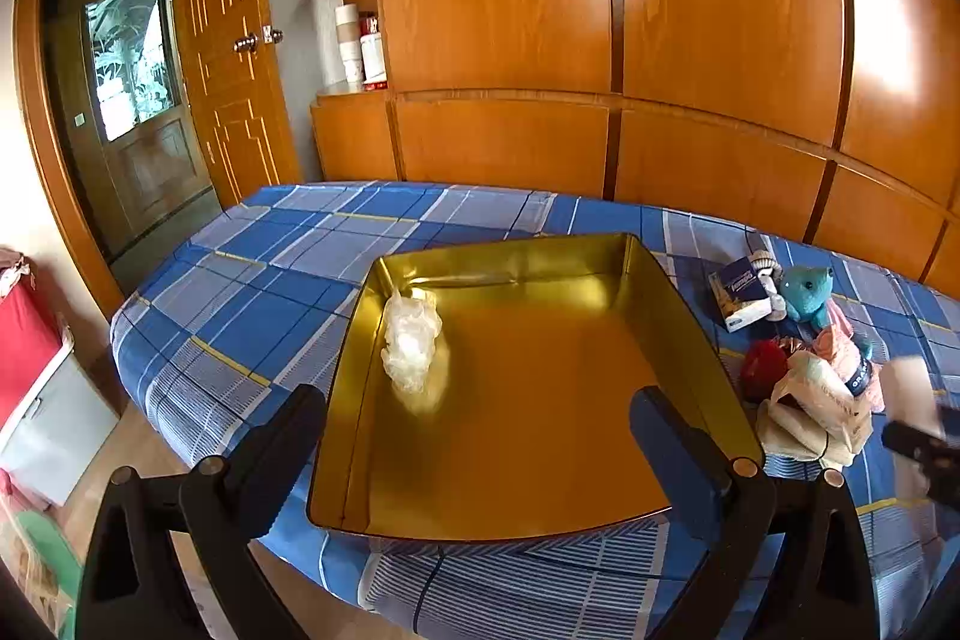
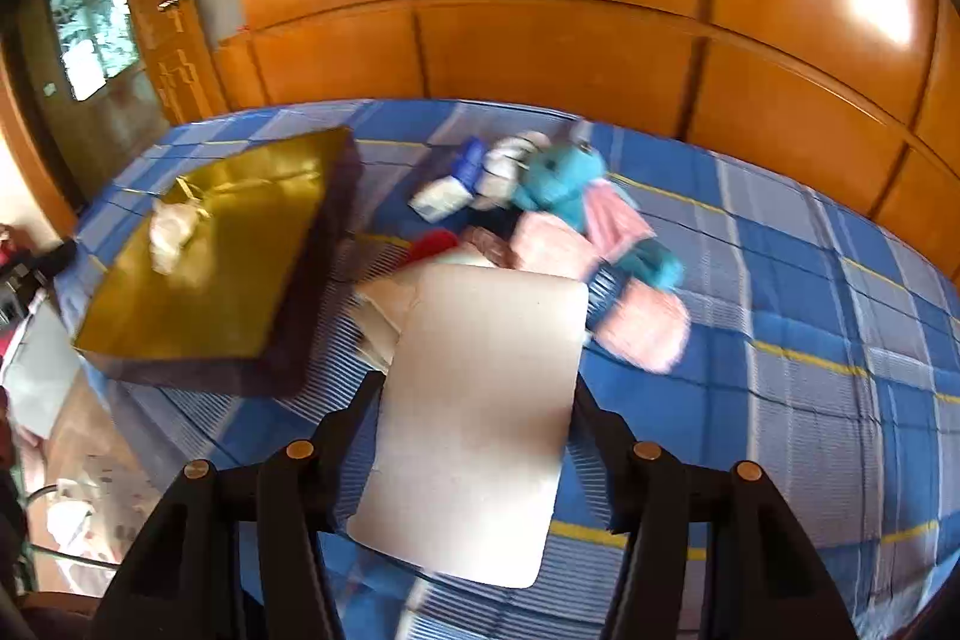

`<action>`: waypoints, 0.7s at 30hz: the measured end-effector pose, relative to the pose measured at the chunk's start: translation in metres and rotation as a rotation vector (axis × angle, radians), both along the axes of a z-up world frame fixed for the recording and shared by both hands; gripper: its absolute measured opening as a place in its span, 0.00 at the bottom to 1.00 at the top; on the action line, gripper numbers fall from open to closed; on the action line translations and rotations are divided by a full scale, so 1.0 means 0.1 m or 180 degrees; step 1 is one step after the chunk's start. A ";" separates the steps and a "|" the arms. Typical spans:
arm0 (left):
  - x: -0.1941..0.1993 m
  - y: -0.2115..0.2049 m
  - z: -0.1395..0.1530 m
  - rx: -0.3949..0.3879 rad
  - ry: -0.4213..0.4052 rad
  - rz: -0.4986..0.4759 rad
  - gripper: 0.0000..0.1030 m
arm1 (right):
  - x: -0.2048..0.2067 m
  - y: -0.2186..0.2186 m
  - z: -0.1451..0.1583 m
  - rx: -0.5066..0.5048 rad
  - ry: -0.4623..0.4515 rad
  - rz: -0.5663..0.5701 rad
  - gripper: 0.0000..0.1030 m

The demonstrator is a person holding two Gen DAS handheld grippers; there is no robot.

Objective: Organize soft objects
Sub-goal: 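Carry the white sponge pad into the gold tray and open the right tool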

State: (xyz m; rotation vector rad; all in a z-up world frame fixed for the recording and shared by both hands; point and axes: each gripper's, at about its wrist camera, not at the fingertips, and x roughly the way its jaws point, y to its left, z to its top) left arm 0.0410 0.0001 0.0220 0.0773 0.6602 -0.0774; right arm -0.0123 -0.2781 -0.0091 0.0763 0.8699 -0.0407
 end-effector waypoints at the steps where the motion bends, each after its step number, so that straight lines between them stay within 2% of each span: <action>1: 0.01 0.01 -0.02 -0.0024 0.0029 0.0000 0.99 | 0.09 0.05 0.04 0.0067 0.0005 0.0079 0.56; 4: 0.00 0.07 -0.13 -0.0071 0.0112 0.0020 0.99 | 0.31 0.25 0.10 0.0273 0.0055 0.0324 0.56; 8: -0.03 0.21 -0.35 -0.0068 0.0303 0.0076 0.99 | 0.75 0.75 0.09 0.0337 0.0143 0.0687 0.56; 11: -0.05 0.35 -0.45 -0.0108 0.0394 0.0155 0.99 | 1.14 1.12 -0.04 0.0359 0.0312 0.0879 0.56; 13: -0.03 0.43 -0.48 -0.0140 0.0428 0.0227 0.99 | 1.43 1.37 -0.17 0.0483 0.0474 0.0995 0.56; 16: 0.01 0.53 -0.50 -0.0182 0.0447 0.0332 0.99 | 1.77 1.72 -0.36 0.0572 0.0649 0.1054 0.56; 21: 0.06 0.67 -0.57 -0.0225 0.0515 0.0437 0.99 | 2.15 2.07 -0.62 0.0758 0.0835 0.1127 0.61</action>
